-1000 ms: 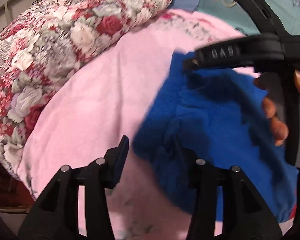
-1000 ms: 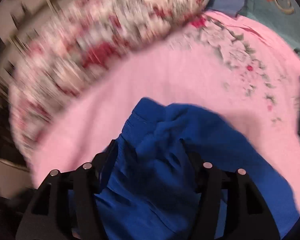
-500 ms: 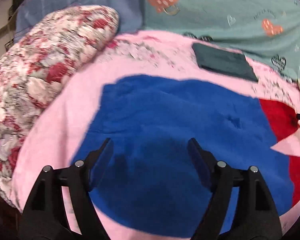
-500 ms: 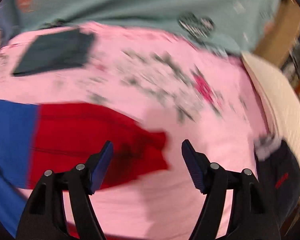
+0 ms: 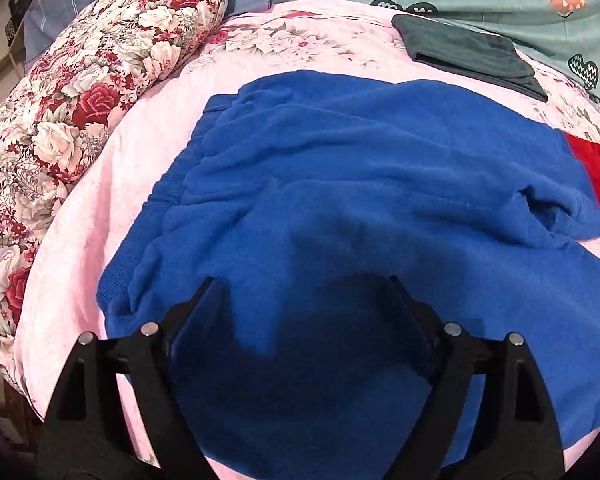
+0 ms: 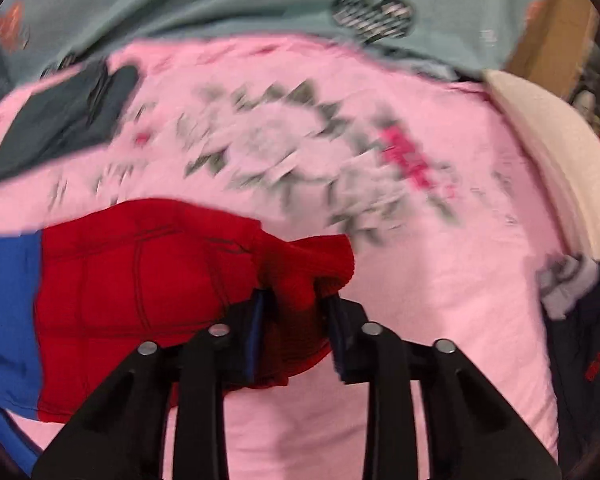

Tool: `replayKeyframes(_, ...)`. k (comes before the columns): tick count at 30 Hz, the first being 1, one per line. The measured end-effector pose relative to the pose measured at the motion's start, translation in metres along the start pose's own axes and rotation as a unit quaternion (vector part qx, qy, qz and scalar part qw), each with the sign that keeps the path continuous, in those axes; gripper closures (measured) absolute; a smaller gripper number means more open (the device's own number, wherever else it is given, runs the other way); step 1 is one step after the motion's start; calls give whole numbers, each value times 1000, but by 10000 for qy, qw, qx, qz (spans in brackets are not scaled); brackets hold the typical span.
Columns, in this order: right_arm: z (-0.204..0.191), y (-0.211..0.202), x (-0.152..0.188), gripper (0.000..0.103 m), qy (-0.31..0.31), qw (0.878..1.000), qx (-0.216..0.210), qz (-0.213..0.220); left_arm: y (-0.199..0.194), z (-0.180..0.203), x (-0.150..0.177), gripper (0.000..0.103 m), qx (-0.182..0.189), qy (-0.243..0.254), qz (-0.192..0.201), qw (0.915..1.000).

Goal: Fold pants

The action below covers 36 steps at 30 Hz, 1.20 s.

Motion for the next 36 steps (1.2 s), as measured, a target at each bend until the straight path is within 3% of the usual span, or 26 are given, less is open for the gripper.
replayKeyframes(2, 2, -8, -2, 57, -278, 9987, 403, 106, -2, -2, 1, 18, 73, 19, -20, 10000)
replayKeyframes(5, 22, -53, 0, 48, 286, 9975, 521, 382, -11, -15, 2, 18, 128, 7, -27, 9999)
replayKeyframes(7, 19, -88, 14, 40, 536, 9970, 18, 554, -13, -33, 5, 16, -21, 12, -69, 10000)
replayKeyframes(8, 6, -106, 25, 32, 480, 9963, -389, 599, -13, -43, 7, 16, -63, -6, -111, 9999)
replayKeyframes(9, -15, -129, 45, 30, 268, 9941, -855, 610, -14, -49, 9, 16, -24, -52, -152, 9999)
replayKeyframes(10, -28, -143, 60, 30, 107, 9926, -1029, 628, -15, -55, 13, 16, 86, -99, -248, 9996)
replayKeyframes(14, -46, -191, 129, 27, -247, 9915, -954, 849, -45, -70, 19, 16, 172, -101, -34, 9998)
replayKeyframes(17, -13, -196, 171, 22, 445, 9915, -865, 859, -70, -82, 22, 13, 216, -225, 274, 9991)
replayKeyframes(20, 18, -183, 205, 18, 1170, 9878, -703, 744, -69, -92, 34, 13, 226, -406, 186, 9987)
replayKeyframes(24, 6, -155, 225, 18, 1405, 9841, -962, 507, -50, -100, 53, 13, 235, -735, -209, 9968)
replayKeyframes(28, -4, -143, 225, 18, 1538, 9814, -1002, 568, -36, -102, 56, 11, 115, -1029, -235, 9944)
replayKeyframes(31, -8, -147, 222, 45, 1515, 9792, -1175, 668, -31, -89, 46, 11, 261, -1032, -123, 9942)
replayKeyframes(33, -8, -149, 223, 77, 1529, 9765, -1329, 739, -26, -84, 42, 13, 236, -917, -49, 9955)
replayKeyframes(34, -9, -149, 224, 83, 1518, 9747, -1448, 767, -27, -88, 40, 28, 198, -993, -18, 9949)
replayKeyframes(35, -10, -150, 225, 86, 1517, 9733, -1527, 793, -29, -90, 40, 61, 203, -1073, -20, 9940)
replayKeyframes(36, -9, -153, 226, 87, 1565, 9711, -1590, 842, -30, -93, 39, 75, 299, -1131, -87, 9931)
Point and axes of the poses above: each gripper's, at about its wrist camera, not at the fingertips, and y roughly the way its jaws point, z to its right, x to its underside, the point moved 10 cm from there along y, roughly the way its jaws point, and after that the axes turned 7 degrees about -y, right-handed, at the moved point
